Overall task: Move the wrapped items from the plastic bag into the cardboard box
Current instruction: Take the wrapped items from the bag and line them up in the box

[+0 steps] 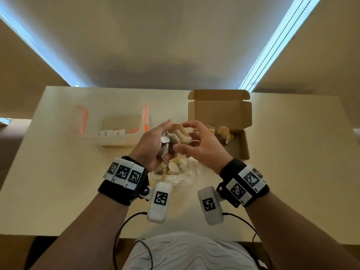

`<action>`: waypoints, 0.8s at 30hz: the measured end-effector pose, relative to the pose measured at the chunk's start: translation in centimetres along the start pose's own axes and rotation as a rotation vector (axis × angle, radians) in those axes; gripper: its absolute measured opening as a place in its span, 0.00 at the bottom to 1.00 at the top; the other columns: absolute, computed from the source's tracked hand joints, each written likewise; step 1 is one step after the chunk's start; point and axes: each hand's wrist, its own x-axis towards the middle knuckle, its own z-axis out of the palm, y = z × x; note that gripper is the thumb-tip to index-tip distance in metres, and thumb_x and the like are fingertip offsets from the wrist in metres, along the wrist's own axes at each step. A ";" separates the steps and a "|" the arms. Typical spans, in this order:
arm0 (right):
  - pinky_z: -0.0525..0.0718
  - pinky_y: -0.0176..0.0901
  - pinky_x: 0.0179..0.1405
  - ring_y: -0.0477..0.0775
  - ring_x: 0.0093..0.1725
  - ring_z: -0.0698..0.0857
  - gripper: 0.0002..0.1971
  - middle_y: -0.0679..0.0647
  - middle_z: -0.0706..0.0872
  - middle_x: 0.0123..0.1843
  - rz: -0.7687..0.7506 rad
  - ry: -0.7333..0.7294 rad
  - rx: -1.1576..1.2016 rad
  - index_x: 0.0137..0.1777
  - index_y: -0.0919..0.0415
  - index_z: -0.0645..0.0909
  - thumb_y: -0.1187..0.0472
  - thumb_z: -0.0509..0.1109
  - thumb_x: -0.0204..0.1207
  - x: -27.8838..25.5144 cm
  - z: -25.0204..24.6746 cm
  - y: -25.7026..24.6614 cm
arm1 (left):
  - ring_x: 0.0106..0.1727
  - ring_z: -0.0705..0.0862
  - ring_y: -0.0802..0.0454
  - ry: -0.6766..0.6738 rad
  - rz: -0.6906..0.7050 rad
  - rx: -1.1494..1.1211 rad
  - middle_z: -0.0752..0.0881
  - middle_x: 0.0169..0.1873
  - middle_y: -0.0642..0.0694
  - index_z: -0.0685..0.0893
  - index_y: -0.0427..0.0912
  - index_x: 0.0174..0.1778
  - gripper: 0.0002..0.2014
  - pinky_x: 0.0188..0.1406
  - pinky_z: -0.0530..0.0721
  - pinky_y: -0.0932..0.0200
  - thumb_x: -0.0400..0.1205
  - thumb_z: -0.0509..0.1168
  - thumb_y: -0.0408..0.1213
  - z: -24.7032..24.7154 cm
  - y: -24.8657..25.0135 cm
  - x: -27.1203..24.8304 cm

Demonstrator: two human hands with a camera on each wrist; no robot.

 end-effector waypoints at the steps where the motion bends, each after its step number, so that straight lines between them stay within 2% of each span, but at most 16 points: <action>1: 0.91 0.50 0.52 0.52 0.50 0.91 0.32 0.52 0.88 0.56 -0.008 -0.002 -0.001 0.70 0.49 0.73 0.57 0.83 0.69 -0.2 -0.2 0.0 | 0.22 0.77 0.51 0.007 0.025 0.045 0.82 0.29 0.43 0.83 0.36 0.46 0.18 0.14 0.70 0.65 0.89 0.56 0.47 0.1 0.1 -0.2; 4: 0.90 0.49 0.55 0.51 0.50 0.91 0.34 0.52 0.90 0.53 -0.018 -0.114 0.013 0.72 0.46 0.70 0.61 0.82 0.70 -0.8 -0.9 -0.1 | 0.22 0.73 0.50 -0.039 0.117 0.229 0.79 0.31 0.40 0.81 0.35 0.53 0.14 0.13 0.66 0.66 0.89 0.56 0.42 0.1 0.7 -0.7; 6: 0.89 0.49 0.56 0.49 0.47 0.90 0.31 0.51 0.92 0.50 -0.033 -0.181 -0.077 0.68 0.41 0.70 0.64 0.81 0.71 -1.1 -1.2 -0.4 | 0.19 0.72 0.51 -0.079 0.160 0.285 0.78 0.27 0.41 0.81 0.37 0.49 0.12 0.12 0.65 0.67 0.88 0.58 0.41 0.1 1.2 -1.2; 9: 0.88 0.45 0.55 0.42 0.46 0.89 0.21 0.45 0.92 0.45 -0.097 -0.185 -0.307 0.57 0.39 0.75 0.60 0.80 0.73 -1.5 -1.1 -1.0 | 0.17 0.71 0.54 -0.128 0.204 0.286 0.77 0.24 0.44 0.80 0.37 0.44 0.12 0.10 0.63 0.70 0.88 0.59 0.41 0.1 2.6 -2.1; 11: 0.87 0.42 0.53 0.39 0.48 0.87 0.16 0.41 0.90 0.47 -0.182 -0.123 -0.361 0.53 0.39 0.78 0.58 0.79 0.73 -1.6 -0.6 -1.3 | 0.16 0.71 0.55 -0.170 0.220 0.291 0.77 0.23 0.45 0.78 0.35 0.47 0.11 0.10 0.62 0.70 0.88 0.58 0.41 0.2 3.6 -2.9; 12: 0.87 0.41 0.51 0.38 0.49 0.86 0.17 0.38 0.87 0.50 -0.225 -0.066 -0.354 0.52 0.36 0.77 0.56 0.80 0.73 -1.6 -0.3 -1.4 | 0.16 0.71 0.56 -0.191 0.223 0.291 0.77 0.22 0.46 0.77 0.36 0.48 0.11 0.10 0.62 0.71 0.87 0.58 0.41 0.4 4.1 -3.3; 14: 0.88 0.40 0.48 0.39 0.53 0.84 0.23 0.35 0.82 0.56 -0.281 0.025 -0.290 0.58 0.36 0.75 0.52 0.83 0.68 -1.6 0.4 -1.8 | 0.15 0.70 0.56 -0.244 0.218 0.271 0.76 0.22 0.45 0.77 0.37 0.48 0.11 0.10 0.62 0.72 0.87 0.57 0.41 0.7 4.9 -4.1; 16: 0.89 0.39 0.49 0.39 0.56 0.85 0.25 0.37 0.83 0.59 -0.332 0.041 -0.270 0.64 0.45 0.77 0.53 0.83 0.69 -1.5 1.1 -2.2 | 0.16 0.70 0.56 -0.296 0.214 0.247 0.75 0.25 0.43 0.78 0.36 0.47 0.11 0.10 0.62 0.71 0.86 0.58 0.42 1.0 5.6 -4.8; 17: 0.88 0.37 0.49 0.38 0.55 0.86 0.21 0.38 0.85 0.56 -0.359 0.039 -0.277 0.62 0.48 0.79 0.55 0.81 0.71 -1.5 1.3 -2.4 | 0.17 0.70 0.56 -0.309 0.222 0.252 0.75 0.26 0.42 0.79 0.37 0.48 0.11 0.10 0.62 0.71 0.86 0.58 0.42 1.1 5.9 -5.0; 19: 0.87 0.34 0.45 0.39 0.45 0.89 0.09 0.42 0.89 0.47 -0.403 0.054 -0.268 0.52 0.49 0.82 0.61 0.77 0.76 -1.5 1.1 -2.9 | 0.18 0.70 0.55 -0.290 0.261 0.288 0.74 0.28 0.41 0.81 0.40 0.48 0.11 0.11 0.62 0.70 0.85 0.60 0.44 1.0 6.7 -5.5; 21: 0.88 0.36 0.43 0.43 0.38 0.89 0.07 0.45 0.90 0.42 -0.434 0.106 -0.254 0.47 0.52 0.84 0.65 0.75 0.78 -1.7 0.3 -3.2 | 0.18 0.71 0.55 -0.230 0.304 0.311 0.75 0.29 0.42 0.82 0.41 0.47 0.11 0.11 0.60 0.71 0.85 0.61 0.45 0.6 7.6 -6.0; 24: 0.88 0.37 0.44 0.44 0.40 0.88 0.05 0.44 0.89 0.43 -0.482 0.192 -0.296 0.50 0.54 0.86 0.65 0.74 0.78 -2.2 -0.7 -3.7 | 0.17 0.70 0.56 -0.207 0.309 0.265 0.72 0.33 0.41 0.82 0.42 0.47 0.13 0.13 0.56 0.70 0.87 0.55 0.43 0.1 8.5 -6.4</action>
